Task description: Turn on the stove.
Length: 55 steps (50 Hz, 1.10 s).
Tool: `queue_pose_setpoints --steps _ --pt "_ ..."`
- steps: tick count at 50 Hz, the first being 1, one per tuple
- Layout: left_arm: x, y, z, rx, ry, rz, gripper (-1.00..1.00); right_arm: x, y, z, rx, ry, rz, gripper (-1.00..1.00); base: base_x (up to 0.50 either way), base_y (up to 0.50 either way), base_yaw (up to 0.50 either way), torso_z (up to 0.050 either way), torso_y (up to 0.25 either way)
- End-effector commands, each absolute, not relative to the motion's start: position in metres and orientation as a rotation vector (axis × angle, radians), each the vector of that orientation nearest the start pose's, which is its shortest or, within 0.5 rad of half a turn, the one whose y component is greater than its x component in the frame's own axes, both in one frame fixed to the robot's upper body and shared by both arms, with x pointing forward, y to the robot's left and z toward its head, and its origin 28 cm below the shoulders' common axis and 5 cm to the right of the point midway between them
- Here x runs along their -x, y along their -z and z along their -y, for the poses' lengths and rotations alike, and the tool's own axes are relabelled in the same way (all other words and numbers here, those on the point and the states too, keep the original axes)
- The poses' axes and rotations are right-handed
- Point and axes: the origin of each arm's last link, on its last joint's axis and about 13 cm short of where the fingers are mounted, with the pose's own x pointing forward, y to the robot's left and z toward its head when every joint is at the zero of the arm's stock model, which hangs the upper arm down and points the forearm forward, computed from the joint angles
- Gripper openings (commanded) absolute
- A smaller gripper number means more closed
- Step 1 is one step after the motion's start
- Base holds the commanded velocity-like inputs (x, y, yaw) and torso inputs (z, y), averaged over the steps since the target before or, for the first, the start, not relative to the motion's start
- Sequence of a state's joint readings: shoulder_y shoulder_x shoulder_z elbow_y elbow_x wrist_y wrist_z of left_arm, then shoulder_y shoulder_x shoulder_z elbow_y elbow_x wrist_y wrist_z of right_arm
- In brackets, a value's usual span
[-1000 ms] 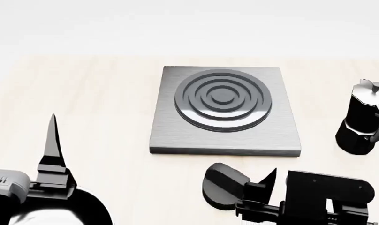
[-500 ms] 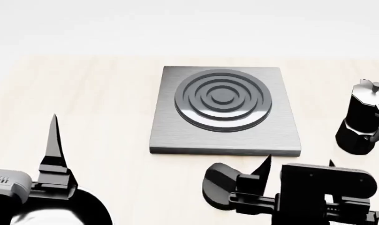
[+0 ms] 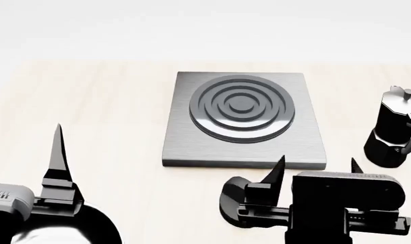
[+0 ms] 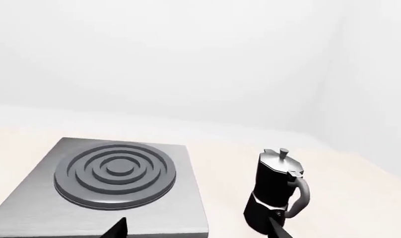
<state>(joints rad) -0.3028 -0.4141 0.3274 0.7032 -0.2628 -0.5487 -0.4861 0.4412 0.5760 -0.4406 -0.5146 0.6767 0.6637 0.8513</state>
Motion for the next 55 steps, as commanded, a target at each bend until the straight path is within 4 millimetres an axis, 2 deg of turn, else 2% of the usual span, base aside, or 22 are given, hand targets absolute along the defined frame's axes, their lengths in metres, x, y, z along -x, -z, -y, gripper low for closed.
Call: queue_pose_setpoints --steps 1,15,17,55 --pt "-0.217 -0.165 -0.202 -0.160 -0.016 0.358 1.00 -0.231 -0.152 0.104 0.180 0.171 0.047 1.00 0.00 0.00 0.00 0.000 0.000" --pt "-0.217 -0.166 -0.202 -0.160 -0.019 0.358 1.00 -0.227 -0.157 0.100 0.194 0.147 0.072 1.00 0.00 0.00 0.00 0.000 0.000" --pt "-0.217 -0.165 -0.202 -0.161 -0.019 0.357 1.00 -0.224 -0.160 0.099 0.184 0.092 0.099 1.00 0.00 0.00 0.00 0.000 0.000" --pt "-0.218 -0.164 -0.202 -0.160 -0.021 0.355 1.00 -0.214 -0.172 0.094 0.240 0.087 0.161 1.00 0.00 0.00 0.00 0.000 0.000"
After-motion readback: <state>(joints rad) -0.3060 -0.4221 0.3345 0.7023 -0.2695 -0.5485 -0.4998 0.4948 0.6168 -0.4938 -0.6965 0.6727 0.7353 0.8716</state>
